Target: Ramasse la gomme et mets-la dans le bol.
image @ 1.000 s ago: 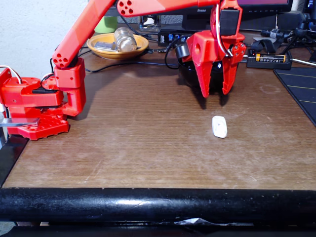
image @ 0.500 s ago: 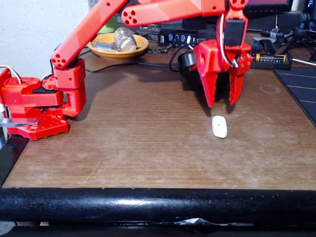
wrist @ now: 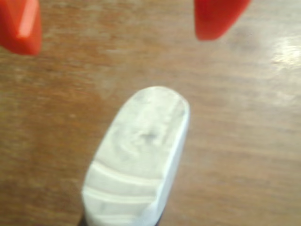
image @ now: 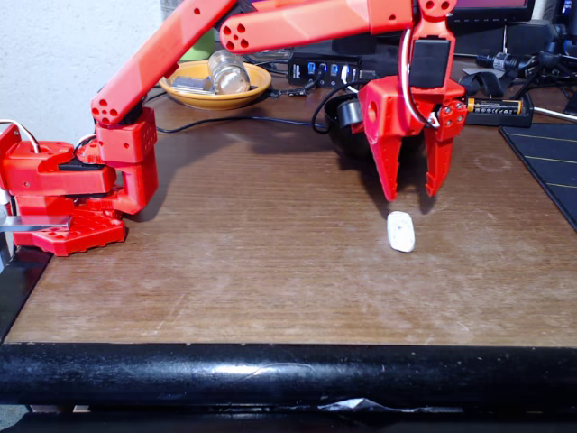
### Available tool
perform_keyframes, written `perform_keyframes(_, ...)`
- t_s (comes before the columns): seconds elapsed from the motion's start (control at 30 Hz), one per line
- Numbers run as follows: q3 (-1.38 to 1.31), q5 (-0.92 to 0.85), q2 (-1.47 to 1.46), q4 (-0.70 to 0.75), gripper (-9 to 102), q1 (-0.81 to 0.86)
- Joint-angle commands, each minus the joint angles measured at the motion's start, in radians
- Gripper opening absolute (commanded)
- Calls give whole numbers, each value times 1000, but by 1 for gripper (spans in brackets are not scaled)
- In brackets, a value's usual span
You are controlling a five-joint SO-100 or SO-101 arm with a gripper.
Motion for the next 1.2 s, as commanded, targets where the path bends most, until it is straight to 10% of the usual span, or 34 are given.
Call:
perform_keyframes(0.0,-103,-3,3,38,18,5)
perform_keyframes(1.17,-118,-21,-77,38,31,-2)
